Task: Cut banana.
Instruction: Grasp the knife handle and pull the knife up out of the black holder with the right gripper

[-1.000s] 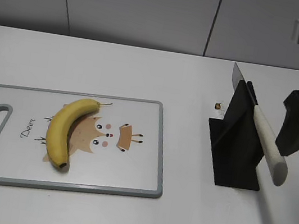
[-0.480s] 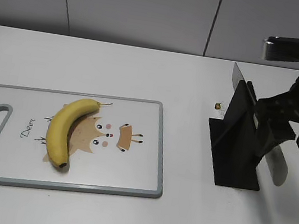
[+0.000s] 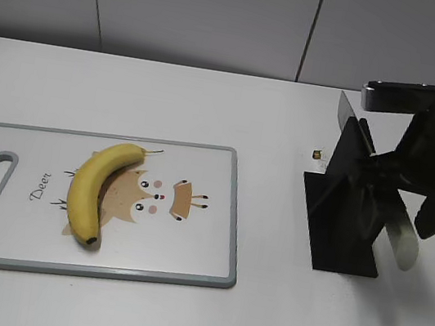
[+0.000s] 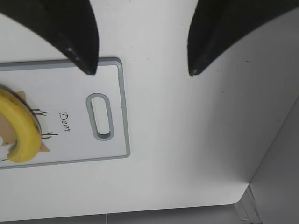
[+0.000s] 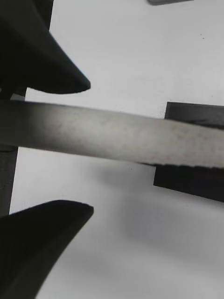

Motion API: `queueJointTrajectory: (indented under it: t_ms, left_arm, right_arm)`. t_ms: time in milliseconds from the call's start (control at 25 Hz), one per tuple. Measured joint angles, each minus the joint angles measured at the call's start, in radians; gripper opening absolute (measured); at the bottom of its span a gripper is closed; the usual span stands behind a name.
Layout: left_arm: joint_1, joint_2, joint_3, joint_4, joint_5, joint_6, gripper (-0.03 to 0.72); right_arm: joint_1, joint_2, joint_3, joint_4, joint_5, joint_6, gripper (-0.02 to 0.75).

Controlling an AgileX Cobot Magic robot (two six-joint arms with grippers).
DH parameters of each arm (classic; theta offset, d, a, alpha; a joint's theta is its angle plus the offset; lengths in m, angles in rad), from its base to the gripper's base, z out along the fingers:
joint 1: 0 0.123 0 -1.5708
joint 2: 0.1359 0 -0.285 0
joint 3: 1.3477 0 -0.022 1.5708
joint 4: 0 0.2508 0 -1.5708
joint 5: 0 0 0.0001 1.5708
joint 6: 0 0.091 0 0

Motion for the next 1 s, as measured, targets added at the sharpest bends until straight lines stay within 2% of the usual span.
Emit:
queueJointTrajectory:
  t_ms: [160, 240, 320, 480, 1000]
  left_arm:
    - [0.0, 0.0, 0.0, 0.0, 0.0, 0.0, 0.589]
    - [0.0, 0.0, 0.0, 0.0, 0.0, 0.0, 0.589]
    - [0.0, 0.0, 0.0, 0.0, 0.0, 0.0, 0.589]
    - [0.0, 0.0, 0.0, 0.0, 0.0, 0.0, 0.589]
    - [0.0, 0.0, 0.0, -0.001, 0.0, 0.0, 0.589]
  right_arm:
    - [0.0, 0.018, -0.001, 0.002, 0.001, 0.011, 0.477]
    - [0.0, 0.028, -0.001, 0.017, 0.001, 0.018, 0.425]
    - [0.0, 0.038, -0.001, 0.035, 0.001, 0.023, 0.36]
    - [0.0, 0.04, -0.003, 0.054, 0.003, 0.035, 0.162]
    - [0.0, 0.027, -0.012, 0.061, 0.024, 0.045, 0.165]
